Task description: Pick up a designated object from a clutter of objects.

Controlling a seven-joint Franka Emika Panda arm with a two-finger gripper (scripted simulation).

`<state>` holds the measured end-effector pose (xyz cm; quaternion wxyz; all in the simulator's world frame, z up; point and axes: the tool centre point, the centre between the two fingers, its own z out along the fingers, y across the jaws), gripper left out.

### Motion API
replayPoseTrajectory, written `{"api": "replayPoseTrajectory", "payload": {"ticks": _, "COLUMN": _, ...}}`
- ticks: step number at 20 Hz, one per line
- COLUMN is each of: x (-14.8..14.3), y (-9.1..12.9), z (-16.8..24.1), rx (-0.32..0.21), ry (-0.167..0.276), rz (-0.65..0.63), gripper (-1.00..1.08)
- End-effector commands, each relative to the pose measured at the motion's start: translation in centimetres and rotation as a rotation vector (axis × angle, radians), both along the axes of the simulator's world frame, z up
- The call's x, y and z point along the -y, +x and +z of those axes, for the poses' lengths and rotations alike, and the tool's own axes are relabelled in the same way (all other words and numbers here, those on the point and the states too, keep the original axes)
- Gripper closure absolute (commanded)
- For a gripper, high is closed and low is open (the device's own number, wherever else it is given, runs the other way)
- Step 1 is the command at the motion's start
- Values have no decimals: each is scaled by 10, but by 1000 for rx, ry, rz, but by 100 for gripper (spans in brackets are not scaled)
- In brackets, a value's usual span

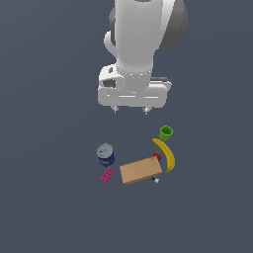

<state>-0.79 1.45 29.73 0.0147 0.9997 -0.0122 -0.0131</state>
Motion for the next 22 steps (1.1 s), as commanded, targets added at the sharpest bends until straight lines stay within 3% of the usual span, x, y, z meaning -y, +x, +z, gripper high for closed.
{"api": "replayPoseTrajectory", "payload": {"ticks": 1, "x": -5, "y": 2, "z": -6, "rx": 0, "ry": 7, "rz": -34, "gripper": -92}}
{"api": "replayPoseTrajectory", "payload": {"ticks": 22, "x": -69, "y": 27, "z": -96, "rx": -16, "ry": 59, "rz": -531, "gripper": -92}}
